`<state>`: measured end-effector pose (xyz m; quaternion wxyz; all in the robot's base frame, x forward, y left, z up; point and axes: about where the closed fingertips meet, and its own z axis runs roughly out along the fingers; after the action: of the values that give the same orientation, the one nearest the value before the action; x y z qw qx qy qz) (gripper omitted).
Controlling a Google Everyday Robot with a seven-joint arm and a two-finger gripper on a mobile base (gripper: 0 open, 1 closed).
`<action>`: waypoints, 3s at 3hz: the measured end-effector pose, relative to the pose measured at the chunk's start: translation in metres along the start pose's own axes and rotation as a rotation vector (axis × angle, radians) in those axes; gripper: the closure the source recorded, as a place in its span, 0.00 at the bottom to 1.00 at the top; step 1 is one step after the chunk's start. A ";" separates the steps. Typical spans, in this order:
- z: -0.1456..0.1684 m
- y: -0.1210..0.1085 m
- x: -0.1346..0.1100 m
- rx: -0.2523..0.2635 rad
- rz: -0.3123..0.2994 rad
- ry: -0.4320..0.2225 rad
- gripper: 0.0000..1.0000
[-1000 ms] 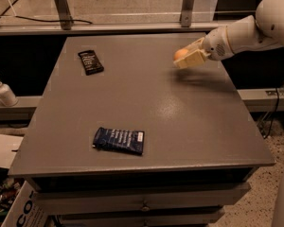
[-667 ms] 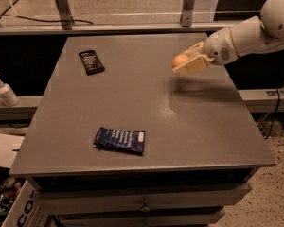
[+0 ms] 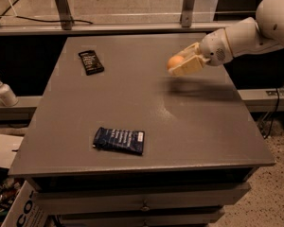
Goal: Move orange near rxbar blueberry
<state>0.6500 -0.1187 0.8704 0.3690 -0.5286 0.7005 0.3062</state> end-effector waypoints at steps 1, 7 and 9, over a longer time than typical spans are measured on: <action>0.014 0.028 -0.008 -0.086 -0.018 -0.036 1.00; 0.063 0.198 0.016 -0.360 -0.286 -0.039 1.00; 0.067 0.201 0.029 -0.351 -0.347 0.011 0.82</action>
Offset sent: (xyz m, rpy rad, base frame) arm -0.1083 0.0745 -0.0009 0.1846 0.0799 0.2805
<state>0.4640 -0.0276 0.8174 0.3149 -0.6987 0.5373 0.3522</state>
